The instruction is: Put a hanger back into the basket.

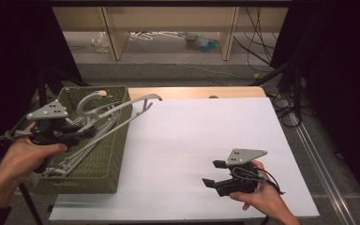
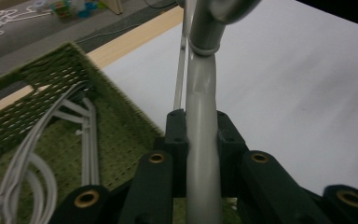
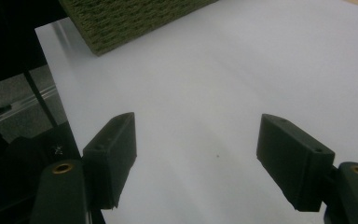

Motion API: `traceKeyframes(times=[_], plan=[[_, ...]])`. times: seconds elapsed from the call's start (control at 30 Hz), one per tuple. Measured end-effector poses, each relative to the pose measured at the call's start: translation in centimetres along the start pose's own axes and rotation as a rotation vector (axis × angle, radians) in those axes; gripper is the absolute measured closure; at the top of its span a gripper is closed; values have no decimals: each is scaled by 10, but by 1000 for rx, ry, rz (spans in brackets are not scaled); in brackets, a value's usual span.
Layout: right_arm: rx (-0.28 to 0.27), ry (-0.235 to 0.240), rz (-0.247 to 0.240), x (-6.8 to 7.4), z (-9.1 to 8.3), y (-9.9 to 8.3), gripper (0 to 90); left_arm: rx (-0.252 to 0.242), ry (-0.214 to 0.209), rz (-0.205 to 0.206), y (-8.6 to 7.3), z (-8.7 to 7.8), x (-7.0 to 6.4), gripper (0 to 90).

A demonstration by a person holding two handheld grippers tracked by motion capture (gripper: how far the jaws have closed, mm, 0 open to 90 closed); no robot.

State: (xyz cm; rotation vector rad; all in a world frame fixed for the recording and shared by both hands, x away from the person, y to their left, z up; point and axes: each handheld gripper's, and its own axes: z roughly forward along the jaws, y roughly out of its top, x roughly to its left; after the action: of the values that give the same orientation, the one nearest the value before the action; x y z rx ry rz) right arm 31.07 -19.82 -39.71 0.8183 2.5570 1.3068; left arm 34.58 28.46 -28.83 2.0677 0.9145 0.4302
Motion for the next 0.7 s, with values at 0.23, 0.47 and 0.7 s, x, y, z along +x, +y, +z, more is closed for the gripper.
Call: traceKeyframes(times=[0.23,0.47,0.7], plan=[[11,3,7,0,2,-2,293,-2,90,-51,-5,-9,32,789],[16,1,9,0,4,-4,292,36,132,-99,-13,-10,58,788],[18,1,13,-1,4,-5,292,106,159,-102,-20,-9,80,787]])
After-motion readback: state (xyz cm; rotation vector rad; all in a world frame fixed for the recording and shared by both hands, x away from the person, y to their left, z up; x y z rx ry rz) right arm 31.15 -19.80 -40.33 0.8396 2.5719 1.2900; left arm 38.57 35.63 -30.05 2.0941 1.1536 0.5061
